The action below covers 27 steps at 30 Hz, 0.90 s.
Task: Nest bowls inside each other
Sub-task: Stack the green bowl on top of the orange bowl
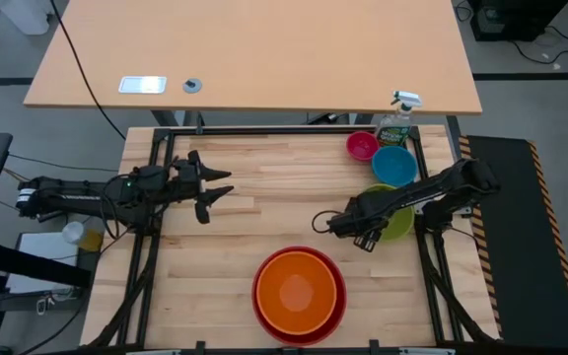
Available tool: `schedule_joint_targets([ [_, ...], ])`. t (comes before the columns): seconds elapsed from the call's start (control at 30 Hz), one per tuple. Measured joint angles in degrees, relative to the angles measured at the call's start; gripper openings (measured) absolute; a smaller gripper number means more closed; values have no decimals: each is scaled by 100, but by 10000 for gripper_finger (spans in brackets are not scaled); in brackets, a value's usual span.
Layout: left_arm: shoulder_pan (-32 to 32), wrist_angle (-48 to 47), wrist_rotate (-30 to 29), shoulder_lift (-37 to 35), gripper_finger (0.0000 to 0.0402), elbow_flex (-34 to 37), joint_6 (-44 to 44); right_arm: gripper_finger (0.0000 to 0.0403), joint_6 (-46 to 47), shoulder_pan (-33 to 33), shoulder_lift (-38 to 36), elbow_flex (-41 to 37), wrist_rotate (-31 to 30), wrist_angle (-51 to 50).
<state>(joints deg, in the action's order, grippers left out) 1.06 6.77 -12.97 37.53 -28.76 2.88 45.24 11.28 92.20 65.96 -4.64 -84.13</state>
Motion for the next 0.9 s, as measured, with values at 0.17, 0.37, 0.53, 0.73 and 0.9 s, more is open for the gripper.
schedule_joint_targets([
  [0.17, -2, -163, 0, 3, 188, -60, 78, 208, 66, 271, -156, 213, 54, 331],
  [0.37, -2, -200, -2, 4, 188, -60, 69, 208, 154, 829, 38, 205, -177, 611],
  [0.53, -2, -198, -2, 4, 188, -60, 54, 206, 230, 1085, 220, -71, -463, 715],
  [0.73, -2, -200, -2, 4, 188, -60, 45, 171, 368, 1046, 239, -710, -477, 925],
  [0.9, -2, -202, -2, 4, 188, -60, 41, 111, 277, 1017, 236, -980, -475, 1214],
])
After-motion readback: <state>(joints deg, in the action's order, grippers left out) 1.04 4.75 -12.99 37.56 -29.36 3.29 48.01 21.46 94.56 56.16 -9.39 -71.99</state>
